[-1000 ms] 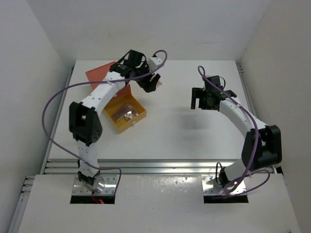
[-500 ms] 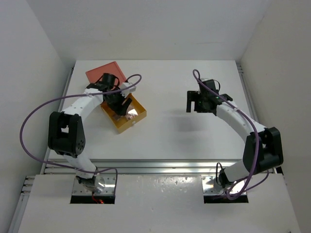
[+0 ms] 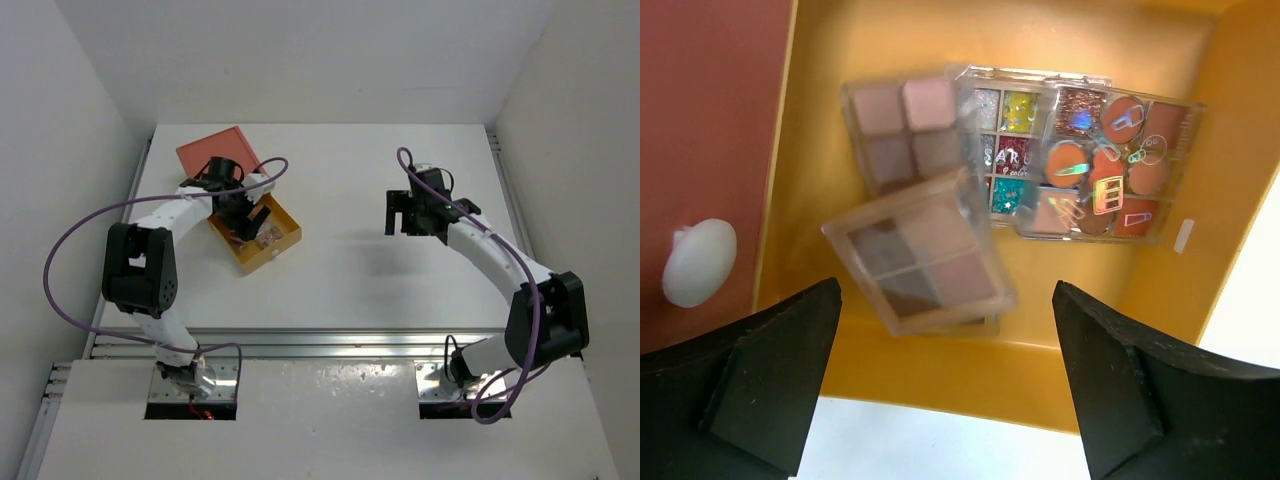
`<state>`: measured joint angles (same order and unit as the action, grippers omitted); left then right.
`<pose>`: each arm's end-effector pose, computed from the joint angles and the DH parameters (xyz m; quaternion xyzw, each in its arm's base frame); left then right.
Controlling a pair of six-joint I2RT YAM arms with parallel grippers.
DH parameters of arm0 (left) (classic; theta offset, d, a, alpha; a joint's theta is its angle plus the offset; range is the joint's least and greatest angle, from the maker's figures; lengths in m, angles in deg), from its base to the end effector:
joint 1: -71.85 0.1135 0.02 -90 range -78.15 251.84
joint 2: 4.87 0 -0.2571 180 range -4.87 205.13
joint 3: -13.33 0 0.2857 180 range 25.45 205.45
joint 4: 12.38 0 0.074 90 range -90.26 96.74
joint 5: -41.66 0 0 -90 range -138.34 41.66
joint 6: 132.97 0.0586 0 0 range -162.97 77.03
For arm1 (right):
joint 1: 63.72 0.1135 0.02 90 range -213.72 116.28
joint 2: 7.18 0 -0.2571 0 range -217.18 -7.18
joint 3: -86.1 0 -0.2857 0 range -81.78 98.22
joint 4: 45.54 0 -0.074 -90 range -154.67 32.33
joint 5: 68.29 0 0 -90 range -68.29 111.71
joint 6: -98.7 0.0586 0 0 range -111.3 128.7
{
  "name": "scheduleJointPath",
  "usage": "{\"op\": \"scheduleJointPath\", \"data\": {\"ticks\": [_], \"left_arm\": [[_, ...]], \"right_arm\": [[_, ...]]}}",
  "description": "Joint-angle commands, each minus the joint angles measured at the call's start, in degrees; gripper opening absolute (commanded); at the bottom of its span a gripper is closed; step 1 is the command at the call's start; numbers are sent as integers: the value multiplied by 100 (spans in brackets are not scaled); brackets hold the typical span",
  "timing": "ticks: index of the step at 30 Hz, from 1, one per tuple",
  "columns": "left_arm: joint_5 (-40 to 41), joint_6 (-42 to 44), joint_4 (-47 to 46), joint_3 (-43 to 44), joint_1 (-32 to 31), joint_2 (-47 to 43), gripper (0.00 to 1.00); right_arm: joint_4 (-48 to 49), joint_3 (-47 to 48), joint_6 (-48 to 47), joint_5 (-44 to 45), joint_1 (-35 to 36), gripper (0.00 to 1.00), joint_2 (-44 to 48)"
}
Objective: Organize the makeup
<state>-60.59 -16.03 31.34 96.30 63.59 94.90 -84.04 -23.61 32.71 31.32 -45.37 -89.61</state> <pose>0.3958 -0.0700 0.1700 0.3166 0.9084 -0.0608 0.2664 0.3343 0.1006 0.2064 0.0745 0.9357 0.0477 0.3414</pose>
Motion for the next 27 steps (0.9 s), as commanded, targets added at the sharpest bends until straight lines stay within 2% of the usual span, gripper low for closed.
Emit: {"op": "scheduleJointPath", "data": {"ticks": [1, 6, 9, 12, 13, 15, 16, 17, 19, 23, 27], "left_arm": [[126, 13, -241, 113, 17, -123, 93], [179, -188, -154, 394, 17, -334, 94], [56, -259, 100, 824, 17, -545, 94], [-111, -443, 364, 1411, -54, -722, 92], [-172, -531, 417, 1562, -54, -791, 90], [-111, -865, 479, 1984, -2, -792, 75], [-111, -979, 531, 2116, 69, -792, 68], [-50, -1163, 532, 2239, 217, -731, 56], [64, -1225, 585, 2556, 350, -599, 50], [530, -1226, 585, 2978, 666, -143, 50], [531, -1367, 585, 3268, 1053, 385, 51]], "right_arm": [[-61, 98, -98, 173, 107, 91, 184], [-9, 142, -169, 164, 256, 91, 166], [96, 194, -204, 42, 353, 86, 149], [324, 282, -195, -370, 529, 70, 44], [439, 317, -117, -563, 599, 57, -44], [659, 484, 59, -915, 731, 41, -219], [816, 528, 190, -925, 836, 27, -368], [974, 572, 253, -917, 959, 22, -457], [1299, 835, 429, -1224, 1144, 15, -861], [1853, 1266, 561, -1575, 1845, 0, -1547], [2774, 1451, 1070, -1673, 2286, 0, -2259]]}}
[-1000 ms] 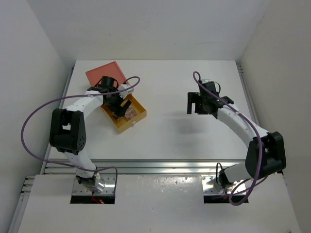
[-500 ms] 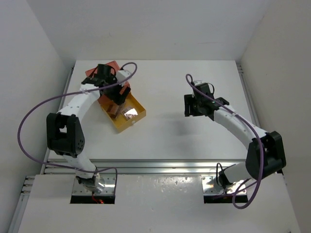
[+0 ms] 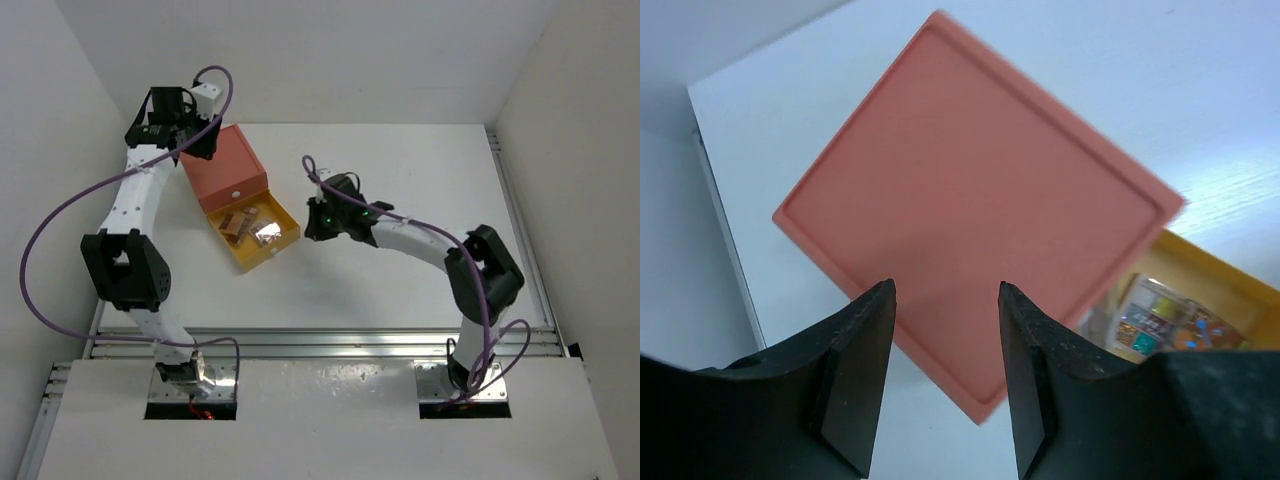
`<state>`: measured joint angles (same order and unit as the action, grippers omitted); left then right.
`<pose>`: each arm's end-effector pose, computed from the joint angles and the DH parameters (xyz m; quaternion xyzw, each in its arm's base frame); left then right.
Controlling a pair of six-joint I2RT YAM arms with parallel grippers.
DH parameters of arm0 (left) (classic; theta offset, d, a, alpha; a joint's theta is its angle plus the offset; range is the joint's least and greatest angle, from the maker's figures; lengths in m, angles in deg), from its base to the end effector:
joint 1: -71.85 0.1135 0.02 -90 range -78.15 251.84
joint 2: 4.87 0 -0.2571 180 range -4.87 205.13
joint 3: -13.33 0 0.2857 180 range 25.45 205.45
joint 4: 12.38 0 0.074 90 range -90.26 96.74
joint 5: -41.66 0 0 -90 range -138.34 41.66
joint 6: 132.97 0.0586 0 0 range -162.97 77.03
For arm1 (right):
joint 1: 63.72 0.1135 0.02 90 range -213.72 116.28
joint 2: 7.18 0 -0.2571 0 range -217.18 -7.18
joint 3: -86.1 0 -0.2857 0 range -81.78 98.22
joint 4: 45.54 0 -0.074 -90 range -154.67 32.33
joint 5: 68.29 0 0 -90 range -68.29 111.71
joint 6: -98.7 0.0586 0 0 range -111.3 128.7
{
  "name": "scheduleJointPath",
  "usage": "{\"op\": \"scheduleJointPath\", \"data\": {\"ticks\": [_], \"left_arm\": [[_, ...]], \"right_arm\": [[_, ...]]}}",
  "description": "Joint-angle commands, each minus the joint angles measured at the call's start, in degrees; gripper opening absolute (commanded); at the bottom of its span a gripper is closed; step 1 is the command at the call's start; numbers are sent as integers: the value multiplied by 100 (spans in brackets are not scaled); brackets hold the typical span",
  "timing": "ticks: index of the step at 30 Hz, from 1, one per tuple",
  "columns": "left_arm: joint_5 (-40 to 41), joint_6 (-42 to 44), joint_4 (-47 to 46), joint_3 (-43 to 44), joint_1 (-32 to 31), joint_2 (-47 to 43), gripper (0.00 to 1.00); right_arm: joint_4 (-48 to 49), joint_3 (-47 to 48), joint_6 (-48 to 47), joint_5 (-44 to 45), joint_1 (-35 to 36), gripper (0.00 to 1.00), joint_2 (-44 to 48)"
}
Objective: Organize the makeup
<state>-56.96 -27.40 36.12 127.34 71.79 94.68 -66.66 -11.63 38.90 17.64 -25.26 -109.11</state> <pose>0.4486 -0.0093 0.3645 0.1547 0.8676 -0.0026 0.4725 0.3439 0.2785 0.1824 -0.0802 0.9052 0.2614 0.3255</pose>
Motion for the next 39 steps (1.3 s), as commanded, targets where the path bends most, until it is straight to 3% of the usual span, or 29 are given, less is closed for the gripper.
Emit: {"op": "scheduleJointPath", "data": {"ticks": [1, 8, 15, 20, 28, 39], "left_arm": [[168, -282, 2, 165, 338, 477, 51], [273, -336, -632, -256, 454, 873, 51], [221, -388, -869, -643, 454, 1163, 51], [168, -274, -1010, -1126, 506, 1163, 51], [-166, -274, -1063, -1531, 621, 1163, 49], [-342, -81, -1063, -1593, 621, 1216, 49]], "right_arm": [[1179, 262, 687, -304, 337, 0, -414], [2348, 183, 1734, 38, 698, 0, -1294], [2270, 561, 2341, 293, 760, 0, -1882], [2849, 684, 2859, 267, 777, 0, -2251], [3834, 1097, 3115, 302, 760, 0, -2726], [3580, 2766, 2632, 1154, 733, 3, -3869]]}}
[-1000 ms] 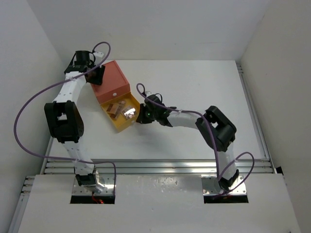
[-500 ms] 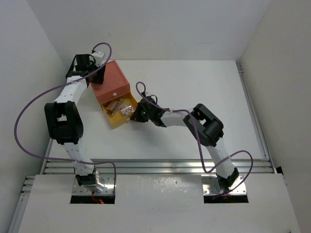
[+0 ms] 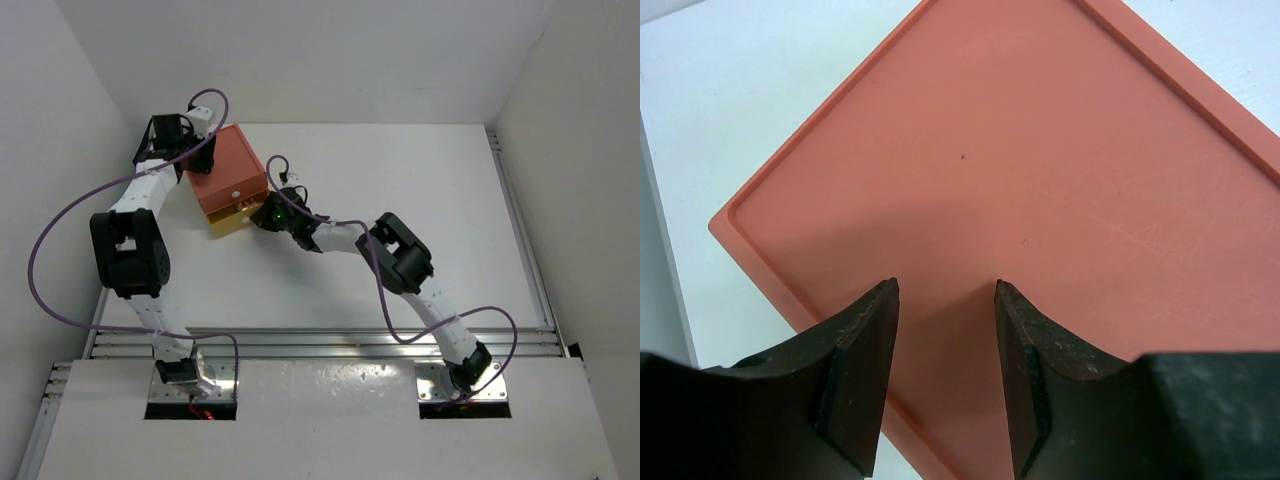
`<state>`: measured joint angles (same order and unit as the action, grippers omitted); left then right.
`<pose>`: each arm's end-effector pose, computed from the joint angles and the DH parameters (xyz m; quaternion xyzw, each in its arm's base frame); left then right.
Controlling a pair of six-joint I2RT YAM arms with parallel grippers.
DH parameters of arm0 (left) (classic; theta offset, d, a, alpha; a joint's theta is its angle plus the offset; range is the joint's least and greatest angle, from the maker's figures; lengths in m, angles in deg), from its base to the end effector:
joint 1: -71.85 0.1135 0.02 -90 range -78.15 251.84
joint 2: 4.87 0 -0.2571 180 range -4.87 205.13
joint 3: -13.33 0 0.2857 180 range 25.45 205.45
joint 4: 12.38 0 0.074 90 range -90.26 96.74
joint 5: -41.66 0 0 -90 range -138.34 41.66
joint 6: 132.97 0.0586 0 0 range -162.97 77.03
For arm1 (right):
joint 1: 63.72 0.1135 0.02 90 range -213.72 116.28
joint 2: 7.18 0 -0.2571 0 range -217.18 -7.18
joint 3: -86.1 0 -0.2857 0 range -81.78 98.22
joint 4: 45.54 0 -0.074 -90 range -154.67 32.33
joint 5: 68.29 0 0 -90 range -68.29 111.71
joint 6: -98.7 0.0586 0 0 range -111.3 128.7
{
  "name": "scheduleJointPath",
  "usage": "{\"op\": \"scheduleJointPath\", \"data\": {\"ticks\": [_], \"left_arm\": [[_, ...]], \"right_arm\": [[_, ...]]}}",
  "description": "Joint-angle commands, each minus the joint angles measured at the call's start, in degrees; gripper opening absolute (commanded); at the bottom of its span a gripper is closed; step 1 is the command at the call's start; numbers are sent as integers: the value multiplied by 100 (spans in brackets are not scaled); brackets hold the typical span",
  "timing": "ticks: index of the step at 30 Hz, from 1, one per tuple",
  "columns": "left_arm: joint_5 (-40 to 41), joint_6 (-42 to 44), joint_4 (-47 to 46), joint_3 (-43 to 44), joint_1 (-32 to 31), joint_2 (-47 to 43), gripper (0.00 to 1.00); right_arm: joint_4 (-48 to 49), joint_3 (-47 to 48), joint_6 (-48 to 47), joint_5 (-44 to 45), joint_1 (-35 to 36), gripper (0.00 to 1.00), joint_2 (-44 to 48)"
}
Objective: Organize the makeup
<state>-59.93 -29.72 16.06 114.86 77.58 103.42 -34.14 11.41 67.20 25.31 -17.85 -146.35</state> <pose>0.4905 0.0374 0.2482 0.1043 0.8783 -0.0129 0.4664 0.4025 0.4096 0.0718 0.1087 0.8239 0.4229 0.3613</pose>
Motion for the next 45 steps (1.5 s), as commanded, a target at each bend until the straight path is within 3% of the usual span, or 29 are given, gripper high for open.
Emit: {"op": "scheduleJointPath", "data": {"ticks": [1, 7, 17, 20, 25, 28, 29, 31, 34, 37, 40, 43, 45], "left_arm": [[-45, 151, 944, -345, 41, 342, 49], [-106, 256, 944, -345, 41, 342, 49], [-159, 256, 944, -345, 94, 395, 49], [-159, 256, 944, -345, 94, 395, 49], [-159, 204, 1049, -231, 94, 342, 51], [-159, 55, 1110, -12, 94, 280, 56], [-159, 2, 1163, 172, 146, 228, 58], [-159, -200, 1224, 410, 147, 167, 64], [-159, -393, 1391, 954, 208, 0, 71], [-272, -692, 1620, 1438, 454, -343, 79], [-449, -991, 1778, 1510, 980, -816, 84], [-449, -1106, 1779, 1001, 1552, -1256, 87], [-449, -1106, 1779, 415, 1904, -1705, 88]], "right_arm": [[345, 585, -260, 509, -16, 3, -293], [232, 1227, -620, 897, -7, 4, -681], [319, 1879, -462, 1029, -34, 5, -1138], [441, 1669, -585, 1134, -43, 5, -1024], [732, 1159, -848, 564, -87, 5, -542], [890, -103, -1130, 239, -60, 5, 345], [908, -691, -1322, 177, -52, 7, 1034], [873, -1578, -1533, 203, -87, 16, 1531], [128, -2804, -2384, 352, -218, 33, 3163], [-1686, -3271, -2721, 668, -551, 72, 4269], [-4293, -3210, -2818, 984, -1156, 96, 5062], [-5371, -3385, -3072, 1300, -1448, 100, 5741], [-5534, -3674, -3248, 1459, -1773, 100, 6181]]}}
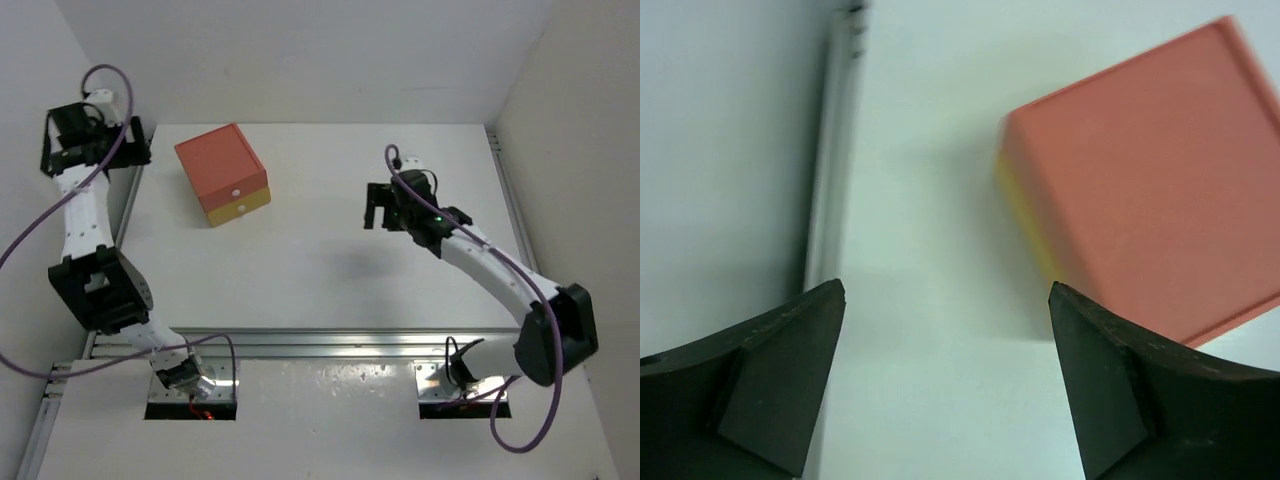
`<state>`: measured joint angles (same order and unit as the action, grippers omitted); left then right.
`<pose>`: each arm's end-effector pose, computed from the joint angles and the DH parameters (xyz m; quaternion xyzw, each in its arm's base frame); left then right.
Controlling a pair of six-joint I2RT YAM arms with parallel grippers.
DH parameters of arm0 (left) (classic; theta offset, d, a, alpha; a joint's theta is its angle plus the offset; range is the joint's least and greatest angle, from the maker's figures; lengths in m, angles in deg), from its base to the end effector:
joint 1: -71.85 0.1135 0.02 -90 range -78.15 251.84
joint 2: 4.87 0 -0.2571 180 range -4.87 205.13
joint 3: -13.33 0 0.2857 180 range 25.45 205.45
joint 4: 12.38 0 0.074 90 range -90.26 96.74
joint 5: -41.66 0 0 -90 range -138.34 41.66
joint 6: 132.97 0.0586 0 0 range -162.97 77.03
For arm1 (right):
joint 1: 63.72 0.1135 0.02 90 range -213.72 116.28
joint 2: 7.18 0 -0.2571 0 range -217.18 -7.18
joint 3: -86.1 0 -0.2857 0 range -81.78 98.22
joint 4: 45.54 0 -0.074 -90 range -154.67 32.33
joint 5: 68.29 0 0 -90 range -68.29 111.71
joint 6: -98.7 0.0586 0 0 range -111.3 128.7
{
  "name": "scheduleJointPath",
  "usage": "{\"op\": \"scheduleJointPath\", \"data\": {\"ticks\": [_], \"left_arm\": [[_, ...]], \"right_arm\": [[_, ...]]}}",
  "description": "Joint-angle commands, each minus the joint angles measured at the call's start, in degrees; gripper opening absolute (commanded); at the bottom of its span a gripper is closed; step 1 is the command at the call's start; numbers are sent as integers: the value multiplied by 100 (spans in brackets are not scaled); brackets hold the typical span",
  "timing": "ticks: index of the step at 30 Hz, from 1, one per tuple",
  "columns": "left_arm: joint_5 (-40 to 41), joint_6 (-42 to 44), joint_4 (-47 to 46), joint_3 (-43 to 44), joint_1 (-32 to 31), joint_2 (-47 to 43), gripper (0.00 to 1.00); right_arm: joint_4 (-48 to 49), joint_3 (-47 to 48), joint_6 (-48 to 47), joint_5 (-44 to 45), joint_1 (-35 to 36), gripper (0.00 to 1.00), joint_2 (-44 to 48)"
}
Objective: Organize the makeup
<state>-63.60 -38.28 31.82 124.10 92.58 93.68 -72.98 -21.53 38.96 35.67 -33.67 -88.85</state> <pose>0.4246 0.1442 0.3591 -0.0572 0.8673 -0.0075 0.4944 0.3270 0.1728 0.2434 0.0561 0.8872 0.1296 0.4393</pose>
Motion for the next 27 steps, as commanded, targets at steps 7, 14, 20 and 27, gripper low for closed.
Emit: {"op": "scheduleJointPath", "data": {"ticks": [7, 14, 20, 27], "left_arm": [[-134, -135, 264, -2375, 783, -1697, 91], [-407, 154, 518, -3211, 783, -2076, 96], [-460, 269, 712, -3493, 836, -2339, 97], [-565, 375, 915, -3546, 836, -2392, 98]], "right_arm": [[-1519, -1551, -556, 424, -877, 100, 2170], [-2371, -1341, -487, 591, -956, 100, 2577], [-2819, -1358, -240, 556, -939, 100, 2813], [-2749, -1744, 60, 319, -904, 100, 3349]]}}
